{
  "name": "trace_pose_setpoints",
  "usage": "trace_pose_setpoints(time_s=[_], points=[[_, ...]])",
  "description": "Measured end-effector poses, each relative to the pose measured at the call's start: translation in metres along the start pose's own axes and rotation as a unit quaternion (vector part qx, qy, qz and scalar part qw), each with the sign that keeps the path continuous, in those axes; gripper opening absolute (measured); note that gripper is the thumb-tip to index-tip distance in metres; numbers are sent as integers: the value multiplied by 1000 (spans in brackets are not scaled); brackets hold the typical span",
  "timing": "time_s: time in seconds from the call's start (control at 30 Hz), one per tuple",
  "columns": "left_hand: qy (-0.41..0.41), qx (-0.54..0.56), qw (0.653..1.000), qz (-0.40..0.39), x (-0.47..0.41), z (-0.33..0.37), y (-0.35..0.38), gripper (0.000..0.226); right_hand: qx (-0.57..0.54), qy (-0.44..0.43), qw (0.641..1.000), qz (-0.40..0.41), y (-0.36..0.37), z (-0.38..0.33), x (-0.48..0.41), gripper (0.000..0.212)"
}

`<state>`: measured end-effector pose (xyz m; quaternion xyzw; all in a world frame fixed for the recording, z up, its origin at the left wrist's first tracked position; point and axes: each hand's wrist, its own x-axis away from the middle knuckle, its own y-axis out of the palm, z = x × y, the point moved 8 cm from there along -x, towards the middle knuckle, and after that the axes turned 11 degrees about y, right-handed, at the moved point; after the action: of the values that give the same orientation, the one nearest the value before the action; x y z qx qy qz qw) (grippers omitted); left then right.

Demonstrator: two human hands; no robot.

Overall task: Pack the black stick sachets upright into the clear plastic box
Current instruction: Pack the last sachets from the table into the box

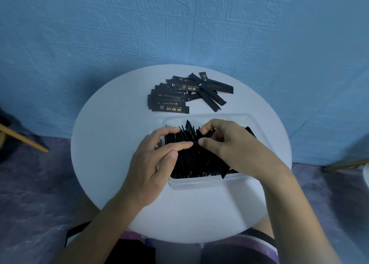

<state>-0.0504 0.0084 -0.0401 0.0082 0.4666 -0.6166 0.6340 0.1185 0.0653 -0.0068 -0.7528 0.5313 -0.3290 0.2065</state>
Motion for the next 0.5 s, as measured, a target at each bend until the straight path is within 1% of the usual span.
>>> trace_pose_setpoints(time_s=[0.1,0.17,0.3,0.5], points=[[0,-3,1000,0,0,0,0,43,20,-9,997,68,-7,-6,-8,9],[-1,-3,1000,1,0,1,0,43,30,-15,995,93,-5,-14,-12,14],[0,-5,1000,-2,-1,1,0,43,38,-7,996,86,6,-16,-17,21],[-3,-3,1000,-5,-1,0,0,43,79,10,994,76,6,-14,-20,20]])
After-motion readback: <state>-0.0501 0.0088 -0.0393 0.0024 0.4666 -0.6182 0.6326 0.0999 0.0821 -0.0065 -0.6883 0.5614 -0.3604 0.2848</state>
